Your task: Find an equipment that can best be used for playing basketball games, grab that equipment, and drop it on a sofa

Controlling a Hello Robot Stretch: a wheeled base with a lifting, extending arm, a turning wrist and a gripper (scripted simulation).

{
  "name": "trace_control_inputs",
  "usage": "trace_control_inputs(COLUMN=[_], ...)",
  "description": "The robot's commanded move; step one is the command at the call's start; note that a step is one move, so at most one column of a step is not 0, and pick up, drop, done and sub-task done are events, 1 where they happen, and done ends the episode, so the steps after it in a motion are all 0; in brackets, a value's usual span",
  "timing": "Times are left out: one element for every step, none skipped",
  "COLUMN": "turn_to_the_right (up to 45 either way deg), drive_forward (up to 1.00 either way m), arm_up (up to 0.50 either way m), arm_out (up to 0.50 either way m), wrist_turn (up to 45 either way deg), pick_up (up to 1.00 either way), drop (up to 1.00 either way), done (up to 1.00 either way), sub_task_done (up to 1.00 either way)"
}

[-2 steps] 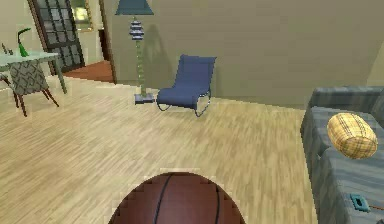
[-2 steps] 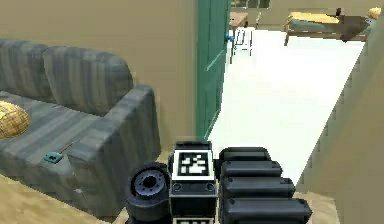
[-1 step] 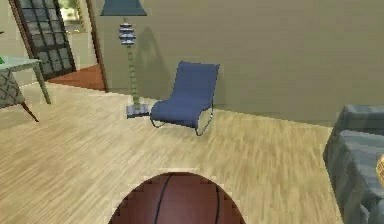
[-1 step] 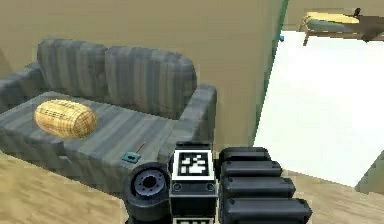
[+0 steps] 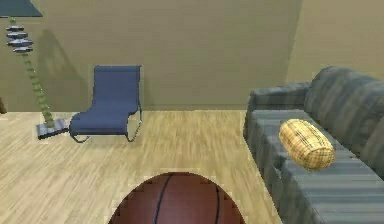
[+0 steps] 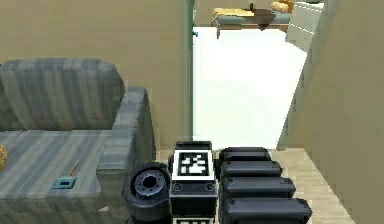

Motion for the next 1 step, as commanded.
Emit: trace_control_inputs(turn_to_the_right=[0.0], drive_forward=[1.00], arm_up=[0.00], arm_out=[0.00], wrist_turn=[0.0], pick_up=[0.00], drop=[0.00], done=[0.00], sub_task_done=[0.00])
